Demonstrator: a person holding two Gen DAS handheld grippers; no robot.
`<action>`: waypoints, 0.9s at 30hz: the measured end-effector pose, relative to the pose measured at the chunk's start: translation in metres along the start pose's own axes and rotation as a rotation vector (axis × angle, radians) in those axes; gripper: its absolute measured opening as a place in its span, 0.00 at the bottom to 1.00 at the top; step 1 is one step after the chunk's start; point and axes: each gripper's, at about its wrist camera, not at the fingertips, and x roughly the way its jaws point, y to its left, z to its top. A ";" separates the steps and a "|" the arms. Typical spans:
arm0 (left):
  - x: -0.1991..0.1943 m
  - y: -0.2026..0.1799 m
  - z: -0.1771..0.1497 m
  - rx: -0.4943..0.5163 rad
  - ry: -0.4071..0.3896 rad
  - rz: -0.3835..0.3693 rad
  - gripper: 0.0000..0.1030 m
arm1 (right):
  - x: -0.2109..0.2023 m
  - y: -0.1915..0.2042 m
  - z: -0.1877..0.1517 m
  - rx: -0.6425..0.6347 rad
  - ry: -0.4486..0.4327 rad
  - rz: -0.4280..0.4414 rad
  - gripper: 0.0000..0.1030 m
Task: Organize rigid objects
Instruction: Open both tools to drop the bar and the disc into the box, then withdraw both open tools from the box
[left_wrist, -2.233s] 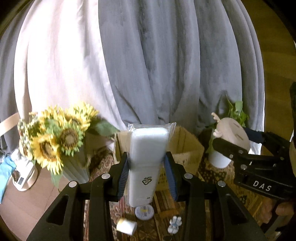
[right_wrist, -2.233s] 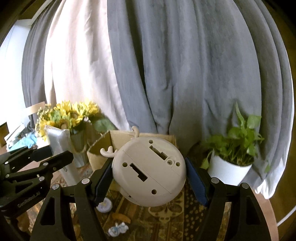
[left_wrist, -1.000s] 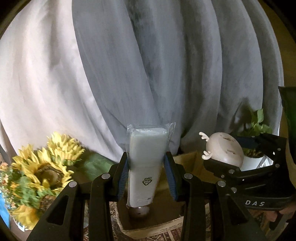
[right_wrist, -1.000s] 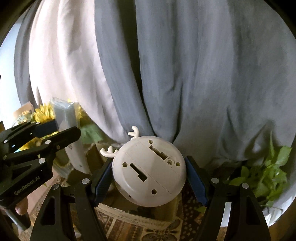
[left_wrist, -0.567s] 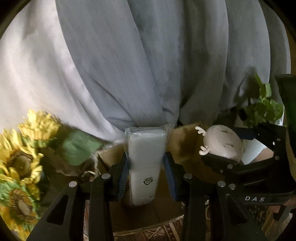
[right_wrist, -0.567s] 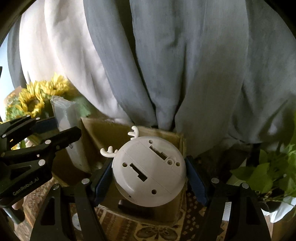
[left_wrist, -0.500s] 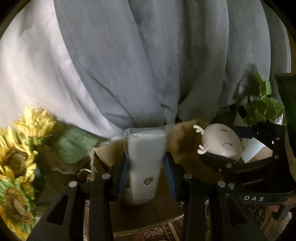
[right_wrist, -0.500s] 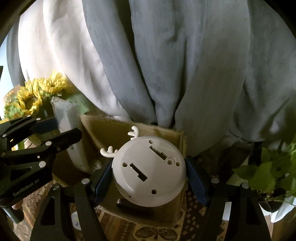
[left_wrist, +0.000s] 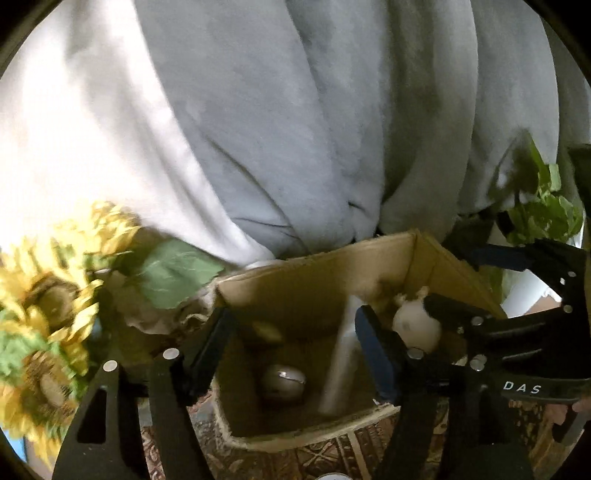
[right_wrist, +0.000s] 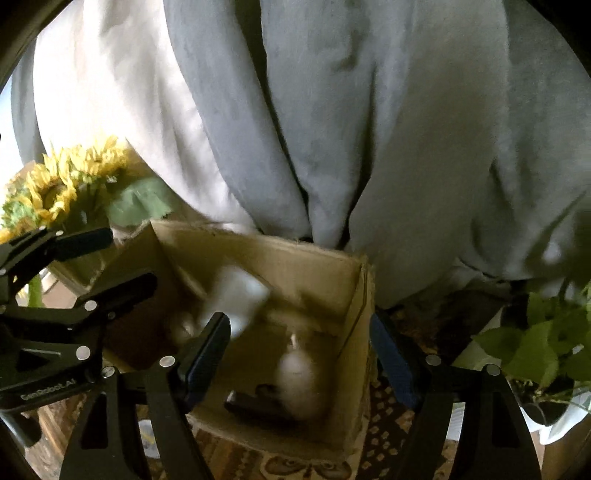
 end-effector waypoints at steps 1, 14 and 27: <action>-0.005 0.001 -0.001 -0.009 -0.007 0.010 0.68 | -0.004 0.000 0.000 -0.002 -0.010 -0.010 0.76; -0.077 0.007 -0.018 -0.054 -0.105 0.070 0.73 | -0.073 0.012 -0.010 0.046 -0.146 -0.064 0.76; -0.144 0.014 -0.052 -0.072 -0.189 0.121 0.82 | -0.132 0.044 -0.032 0.023 -0.246 -0.080 0.76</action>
